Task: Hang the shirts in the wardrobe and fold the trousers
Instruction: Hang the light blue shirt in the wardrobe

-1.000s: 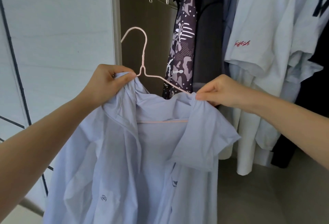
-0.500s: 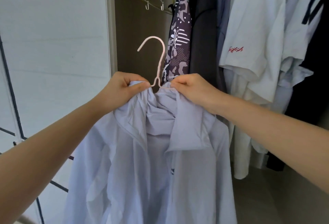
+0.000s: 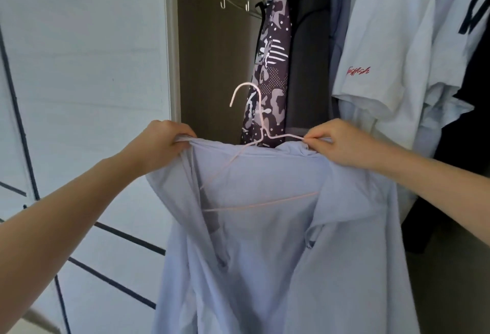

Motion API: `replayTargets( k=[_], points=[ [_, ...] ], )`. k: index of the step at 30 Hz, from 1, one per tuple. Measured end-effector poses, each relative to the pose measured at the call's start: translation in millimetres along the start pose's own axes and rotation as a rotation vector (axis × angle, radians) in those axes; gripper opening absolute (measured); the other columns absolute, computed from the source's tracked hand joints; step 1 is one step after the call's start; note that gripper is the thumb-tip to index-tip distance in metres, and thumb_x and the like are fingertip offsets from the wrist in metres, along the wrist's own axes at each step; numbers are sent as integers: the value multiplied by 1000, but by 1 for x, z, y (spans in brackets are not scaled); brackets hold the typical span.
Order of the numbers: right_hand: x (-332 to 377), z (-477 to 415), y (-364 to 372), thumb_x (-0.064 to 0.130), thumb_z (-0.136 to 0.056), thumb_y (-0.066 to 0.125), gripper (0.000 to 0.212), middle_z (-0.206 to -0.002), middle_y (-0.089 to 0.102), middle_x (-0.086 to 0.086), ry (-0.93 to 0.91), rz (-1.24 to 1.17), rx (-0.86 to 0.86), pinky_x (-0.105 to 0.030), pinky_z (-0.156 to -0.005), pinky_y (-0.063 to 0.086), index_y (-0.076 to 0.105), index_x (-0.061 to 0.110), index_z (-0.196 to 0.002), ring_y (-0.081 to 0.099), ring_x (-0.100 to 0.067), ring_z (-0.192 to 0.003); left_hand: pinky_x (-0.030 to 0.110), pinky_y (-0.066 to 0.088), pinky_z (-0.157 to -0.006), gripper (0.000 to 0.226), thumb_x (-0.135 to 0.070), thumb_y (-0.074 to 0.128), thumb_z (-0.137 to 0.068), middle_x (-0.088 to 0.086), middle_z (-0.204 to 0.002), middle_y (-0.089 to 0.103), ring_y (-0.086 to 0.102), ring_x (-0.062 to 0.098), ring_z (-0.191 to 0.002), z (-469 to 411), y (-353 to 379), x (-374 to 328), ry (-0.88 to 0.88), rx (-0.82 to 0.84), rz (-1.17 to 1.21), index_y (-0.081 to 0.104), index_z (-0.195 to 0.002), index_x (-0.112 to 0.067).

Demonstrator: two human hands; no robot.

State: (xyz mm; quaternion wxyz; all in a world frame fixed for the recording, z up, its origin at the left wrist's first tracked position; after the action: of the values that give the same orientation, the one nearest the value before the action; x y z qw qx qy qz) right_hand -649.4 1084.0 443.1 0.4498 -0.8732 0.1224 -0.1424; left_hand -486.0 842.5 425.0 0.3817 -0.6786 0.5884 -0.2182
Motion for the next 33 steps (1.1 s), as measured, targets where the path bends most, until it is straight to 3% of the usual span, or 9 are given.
replayTargets(
  k=[10, 14, 16, 18, 20, 22, 25, 30, 33],
  points=[
    [-6, -10, -22, 15, -94, 49, 24, -76, 64, -14, 176, 366, -228, -38, -61, 50, 62, 13, -73, 56, -38, -71, 29, 57, -73, 10, -13, 70, -85, 13, -90, 74, 69, 18, -82, 10, 15, -45, -302, 282, 639, 79, -88, -10],
    [-1, -14, -29, 22, -94, 49, 21, -79, 68, -9, 131, 205, -389, -40, -64, 52, 65, 17, -80, 59, -37, -76, 29, 55, -92, 47, -19, 80, -80, 2, -116, 70, 68, 14, -104, 21, 42, -95, -228, 482, 906, 66, -125, -15],
    [5, -11, -35, 23, -94, 52, 20, -81, 70, -6, 76, 107, -460, -40, -68, 52, 68, 20, -84, 62, -32, -78, 19, 54, -81, 48, -34, 75, -85, -9, -118, 66, 64, 7, -102, 21, 44, -109, -131, 553, 771, 60, -131, -26],
    [10, -5, -43, 17, -94, 55, 18, -83, 72, -5, 30, 39, -509, -34, -70, 48, 71, 16, -87, 63, -28, -78, 22, 54, -69, 25, -38, 61, -95, -9, -95, 73, 69, 13, -82, 3, 21, -104, -16, 319, 579, 72, -108, -21],
    [9, 2, -51, 10, -92, 57, 16, -80, 70, -4, 16, -23, -537, -25, -68, 40, 71, 9, -85, 61, -23, -75, 29, 52, -72, 21, -33, 60, -96, -5, -79, 72, 66, 18, -72, -16, -23, -80, 30, -127, 379, 75, -91, -19],
    [7, 9, -57, 6, -92, 57, 17, -75, 65, 0, 17, -87, -546, -15, -66, 36, 71, 9, -83, 60, -17, -74, 29, 50, -81, 20, -30, 65, -93, -5, -92, 64, 58, 16, -80, -23, -51, -61, 22, -387, 217, 70, -111, -23],
    [7, 13, -60, 4, -92, 57, 17, -76, 64, 2, 33, -152, -533, -2, -67, 35, 72, 6, -84, 56, -7, -78, 26, 45, -89, 45, -40, 63, -93, -9, -113, 53, 53, 12, -99, -39, -39, -45, -23, -238, 205, 52, -134, -25],
    [13, 13, -64, 9, -92, 59, 17, -75, 64, 4, 31, -168, -553, -1, -65, 35, 72, 10, -82, 53, -3, -78, 39, 48, -69, 31, -47, 48, -97, 1, -74, 59, 57, 24, -72, -34, -18, -71, 120, -164, 142, 56, -93, -18],
    [15, 4, -57, 20, -95, 58, 15, -78, 64, 8, -23, -128, -460, -18, -72, 42, 68, 22, -84, 57, -8, -78, 46, 49, -70, 33, -41, 49, -99, 5, -69, 58, 56, 25, -69, -32, -22, -69, 107, -250, 239, 56, -80, -15]
  ],
)
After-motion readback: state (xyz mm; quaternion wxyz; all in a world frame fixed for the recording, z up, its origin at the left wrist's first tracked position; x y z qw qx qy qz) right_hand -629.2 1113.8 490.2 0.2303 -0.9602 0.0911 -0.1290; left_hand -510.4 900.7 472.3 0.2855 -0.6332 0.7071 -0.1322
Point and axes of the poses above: each hand's wrist, its own z-axis away from the middle knuckle, its own y-axis out of the palm, x = y × z, the point moved 9 cm from there along -z, towards the middle knuckle
